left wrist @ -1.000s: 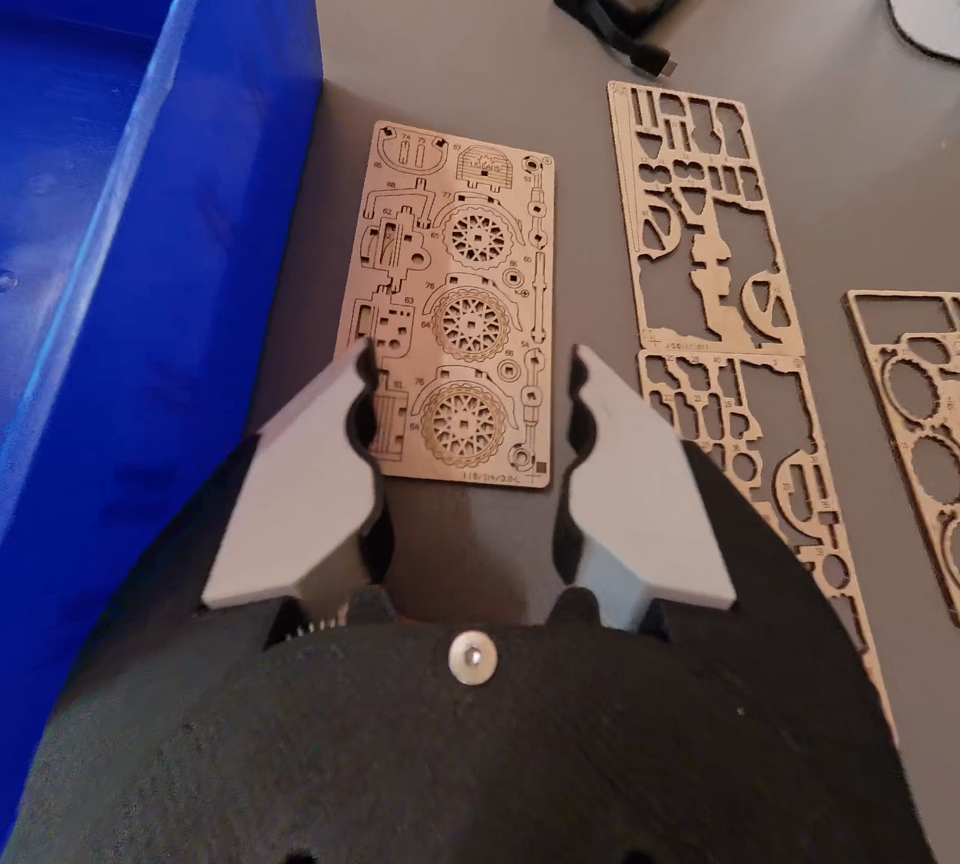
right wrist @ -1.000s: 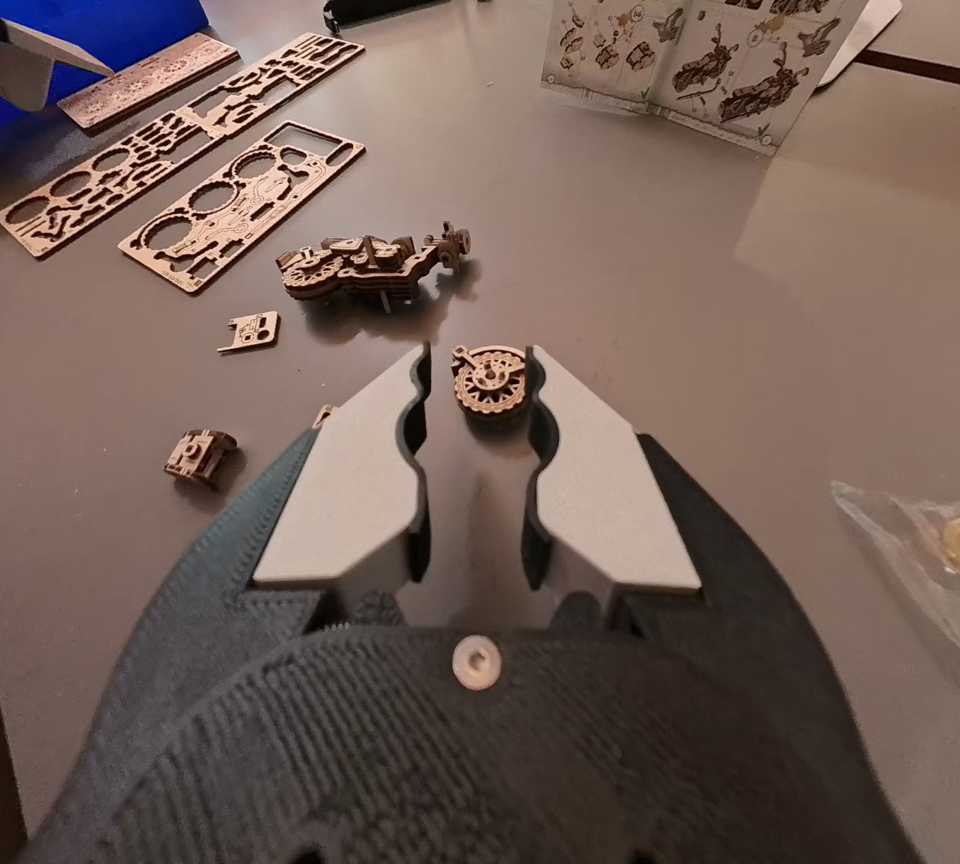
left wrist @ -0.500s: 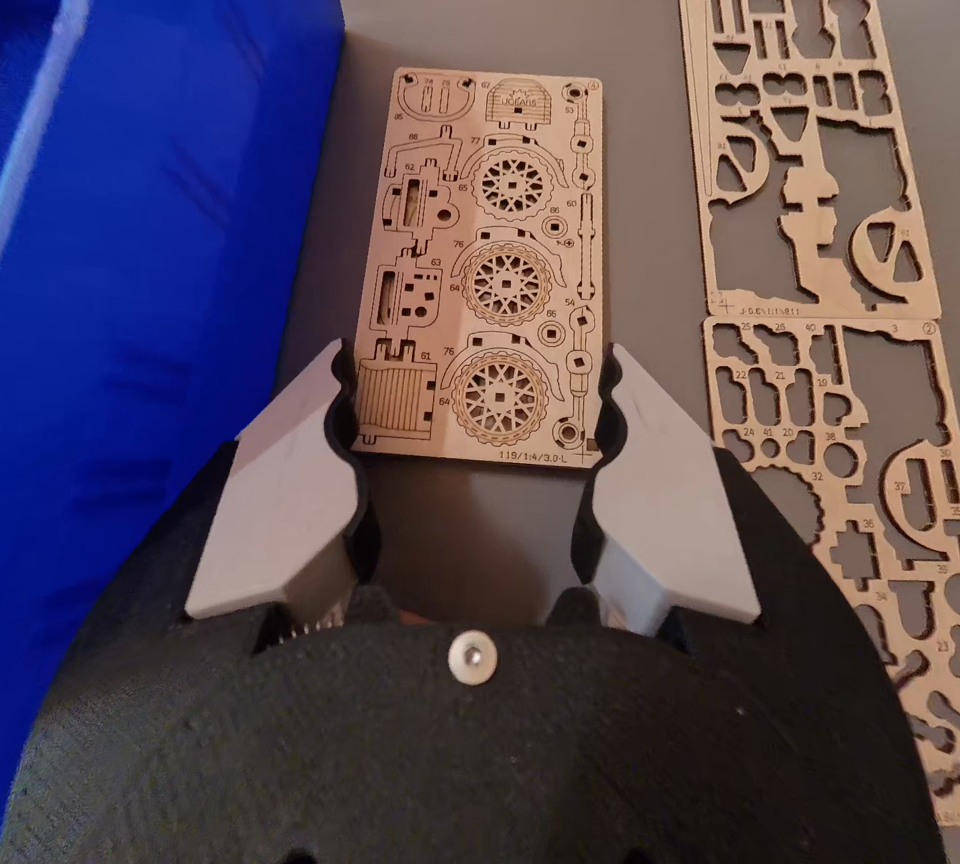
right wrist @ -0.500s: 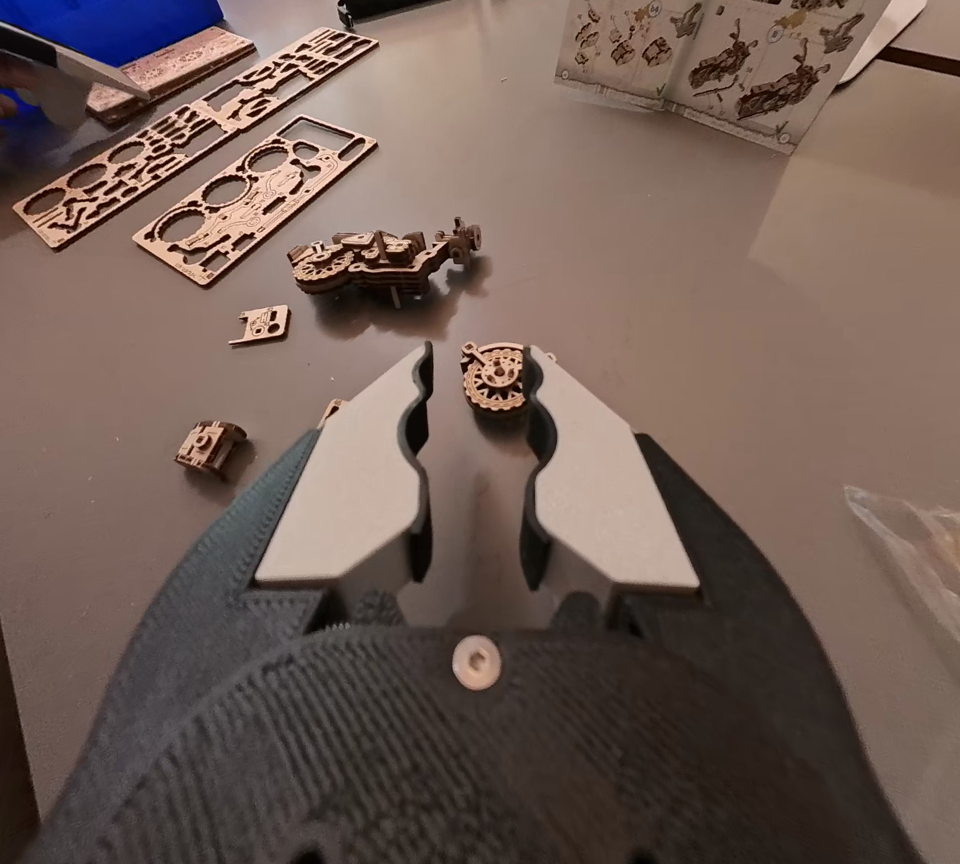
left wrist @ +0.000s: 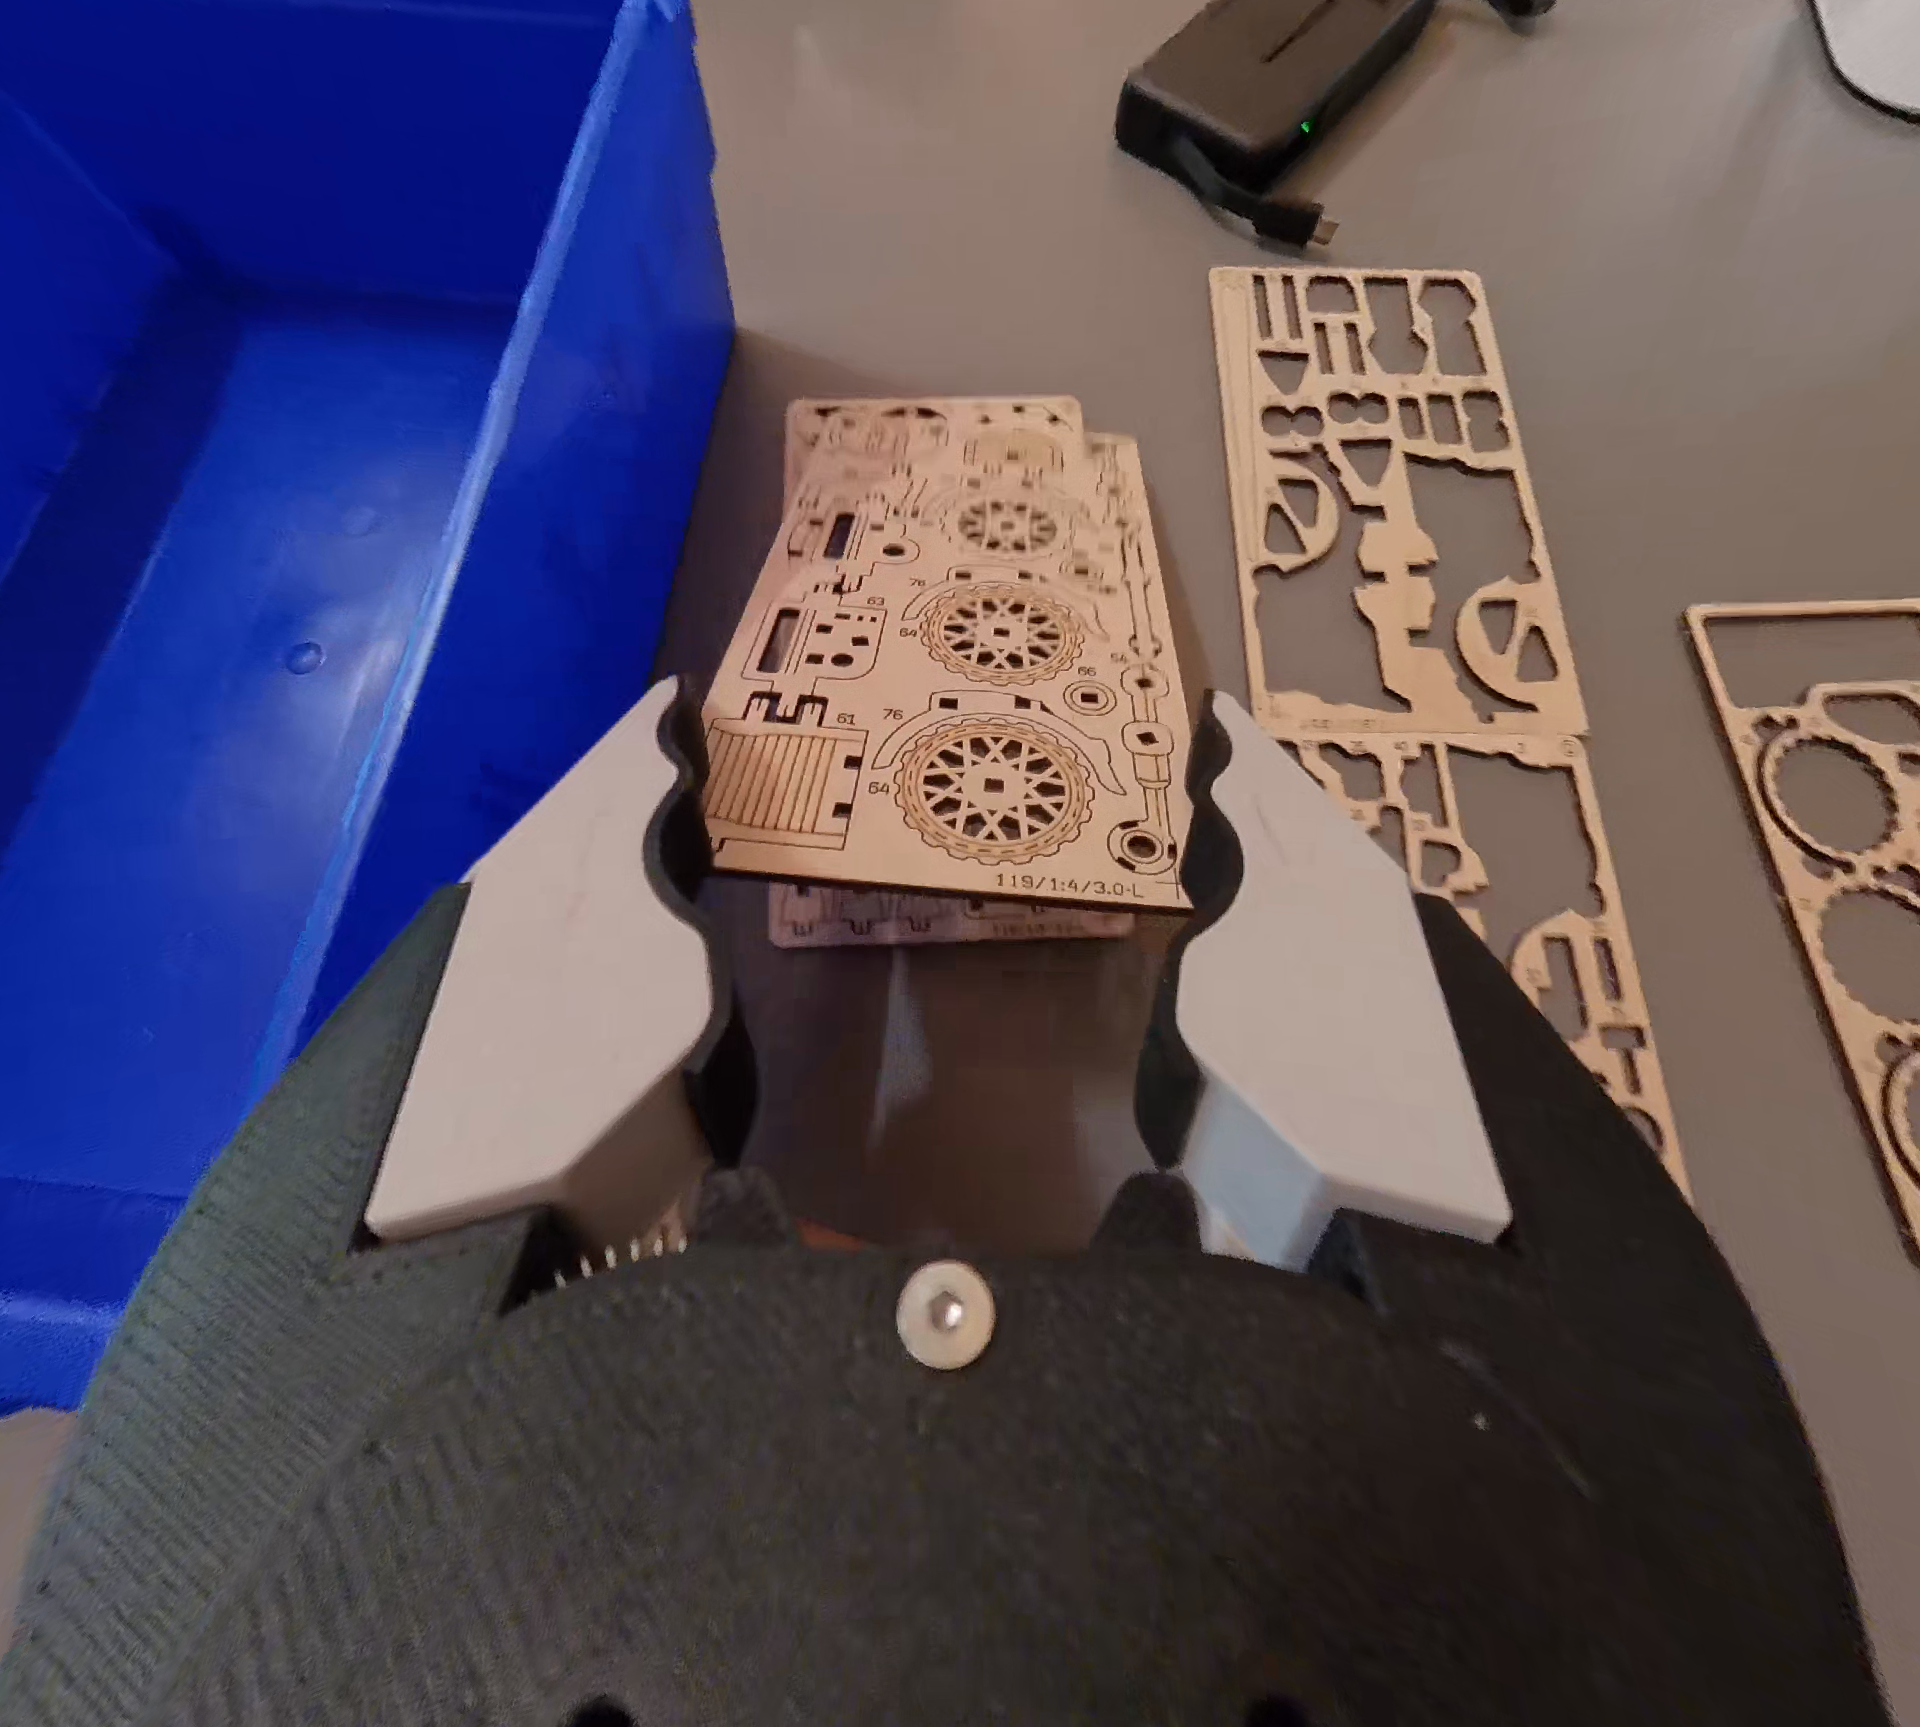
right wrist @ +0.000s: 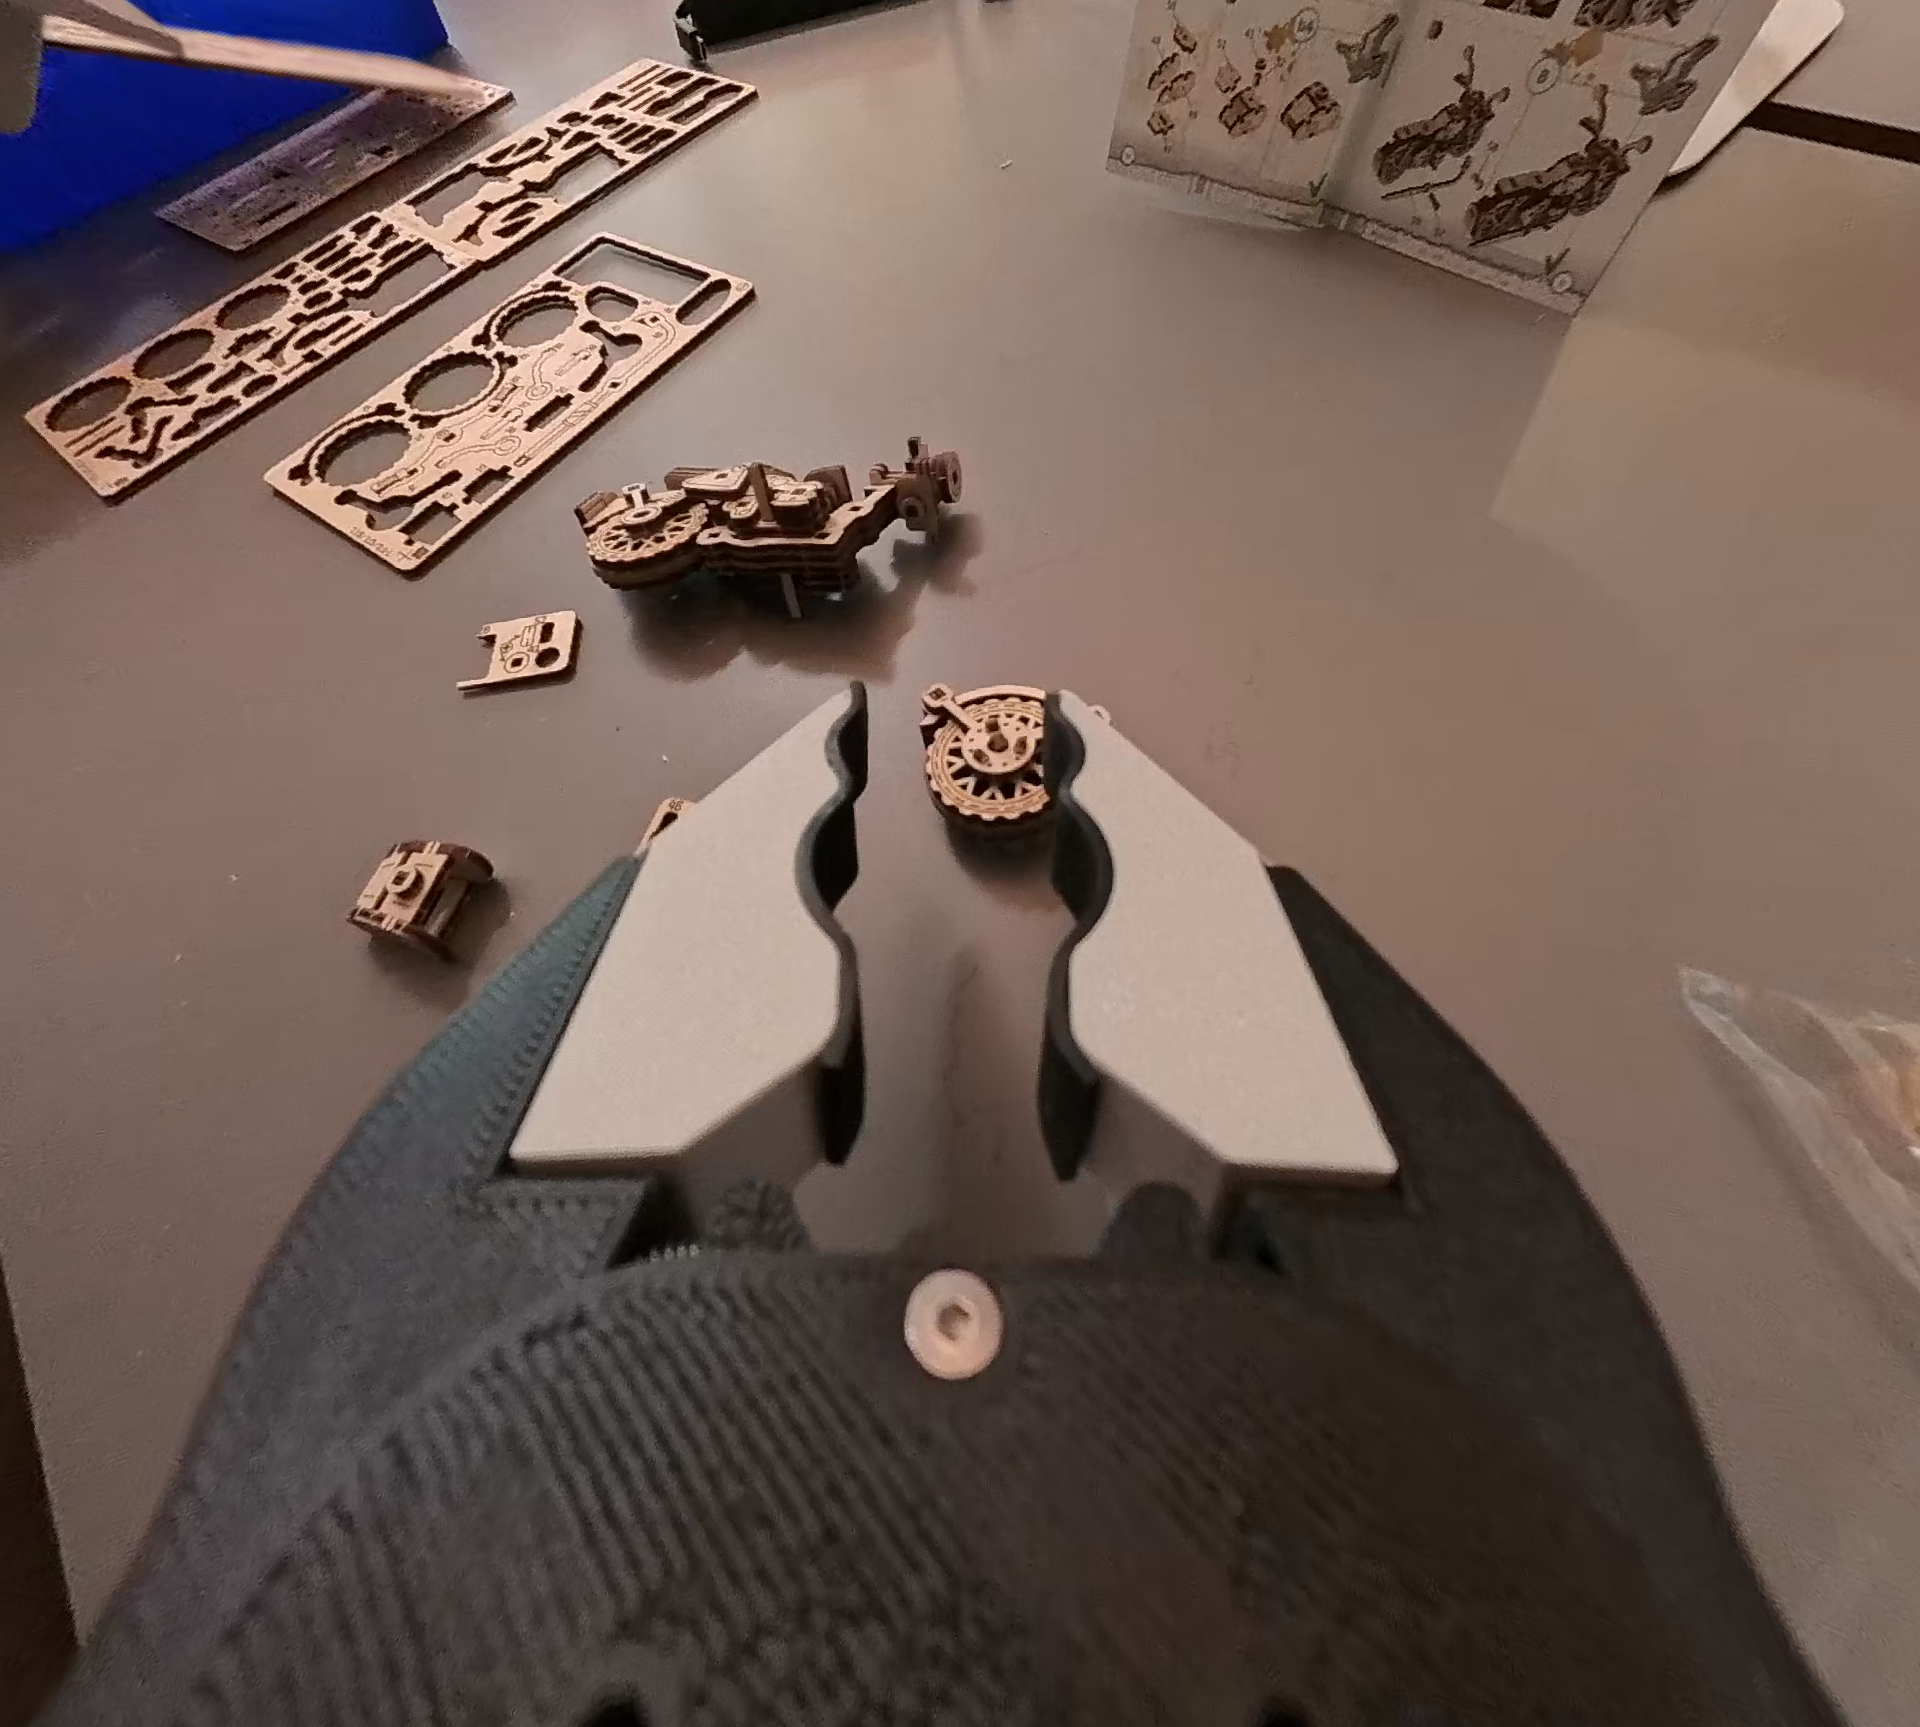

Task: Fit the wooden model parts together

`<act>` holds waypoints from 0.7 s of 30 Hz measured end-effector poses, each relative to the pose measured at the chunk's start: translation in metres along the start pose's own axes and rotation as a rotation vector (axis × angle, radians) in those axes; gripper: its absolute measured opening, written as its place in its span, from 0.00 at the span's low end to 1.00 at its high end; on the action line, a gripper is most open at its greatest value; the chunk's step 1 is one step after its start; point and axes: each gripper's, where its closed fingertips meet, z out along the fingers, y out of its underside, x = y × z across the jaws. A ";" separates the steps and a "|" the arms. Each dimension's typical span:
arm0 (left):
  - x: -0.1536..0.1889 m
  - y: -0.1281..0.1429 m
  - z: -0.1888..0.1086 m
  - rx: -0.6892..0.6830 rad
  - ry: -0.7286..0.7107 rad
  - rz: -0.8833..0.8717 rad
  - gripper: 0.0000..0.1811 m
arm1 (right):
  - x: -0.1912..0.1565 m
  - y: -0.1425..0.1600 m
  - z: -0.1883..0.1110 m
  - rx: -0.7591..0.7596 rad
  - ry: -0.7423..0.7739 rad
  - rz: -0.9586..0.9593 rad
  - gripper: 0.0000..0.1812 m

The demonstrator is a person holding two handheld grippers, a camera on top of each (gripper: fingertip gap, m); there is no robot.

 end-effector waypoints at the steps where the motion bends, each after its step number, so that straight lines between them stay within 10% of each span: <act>1: 0.003 0.002 -0.003 -0.017 0.005 0.005 0.42 | 0.000 0.000 0.000 0.001 0.001 0.001 0.18; 4: 0.009 0.004 -0.012 0.009 0.004 0.000 0.33 | 0.002 0.000 -0.001 0.004 0.007 0.003 0.18; 21: -0.011 0.073 0.018 -0.241 0.025 0.101 0.66 | -0.001 0.001 -0.001 -0.001 0.001 -0.010 0.17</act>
